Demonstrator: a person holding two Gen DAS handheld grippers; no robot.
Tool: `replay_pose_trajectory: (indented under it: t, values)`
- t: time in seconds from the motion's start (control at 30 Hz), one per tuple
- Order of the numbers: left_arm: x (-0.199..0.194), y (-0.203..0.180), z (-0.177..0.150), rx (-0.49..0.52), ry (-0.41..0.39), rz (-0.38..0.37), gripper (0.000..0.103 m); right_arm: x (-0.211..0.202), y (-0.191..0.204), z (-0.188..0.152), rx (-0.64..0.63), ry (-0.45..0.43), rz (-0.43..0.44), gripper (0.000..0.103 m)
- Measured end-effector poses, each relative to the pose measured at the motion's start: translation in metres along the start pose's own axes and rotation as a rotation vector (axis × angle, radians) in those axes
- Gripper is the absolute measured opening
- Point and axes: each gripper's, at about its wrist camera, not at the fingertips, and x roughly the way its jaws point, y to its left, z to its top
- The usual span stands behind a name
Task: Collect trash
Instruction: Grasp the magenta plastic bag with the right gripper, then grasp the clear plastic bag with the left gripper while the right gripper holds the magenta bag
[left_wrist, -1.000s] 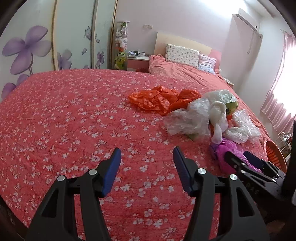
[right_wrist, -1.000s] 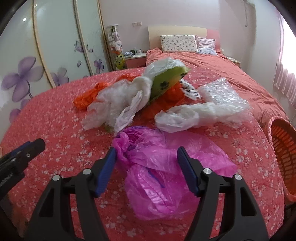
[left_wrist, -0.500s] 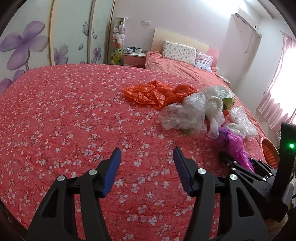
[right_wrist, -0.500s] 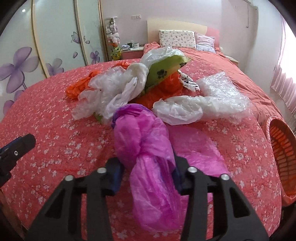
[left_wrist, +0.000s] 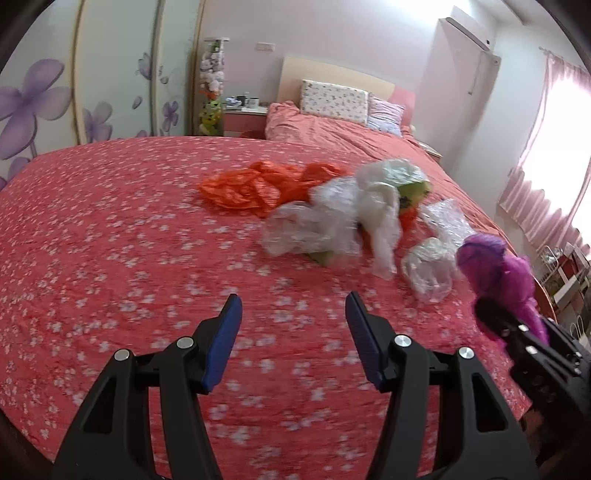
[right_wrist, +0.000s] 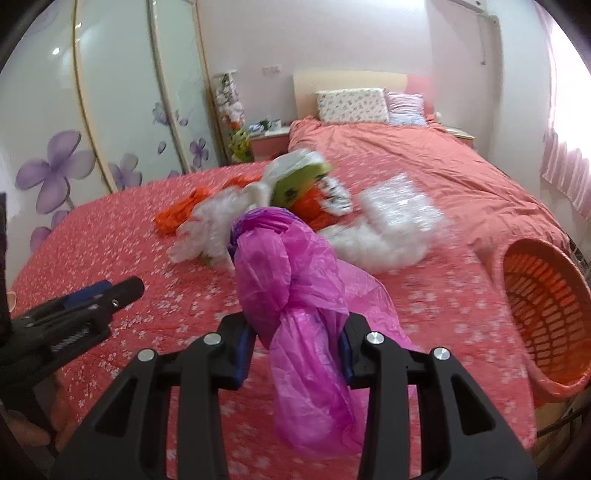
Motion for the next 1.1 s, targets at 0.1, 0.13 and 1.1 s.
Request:
replay_pose_trajectory:
  t: [0.1,0.13,1.1]
  values:
    - [0.006,-0.020,0.000,0.026,0.008,-0.027,0.059,-0.010,-0.023,0.001,0.031,-0.019,-0.036,0.037]
    - [0.008,-0.029,0.001,0.040,0.010,-0.039,0.059,-0.013,-0.032,0.001,0.042,-0.025,-0.054,0.037]
    - [0.124,-0.175,0.028,0.331,0.140,-0.139,0.075,-0.016,-0.188,-0.018,0.323,-0.041,-0.202,0.037]
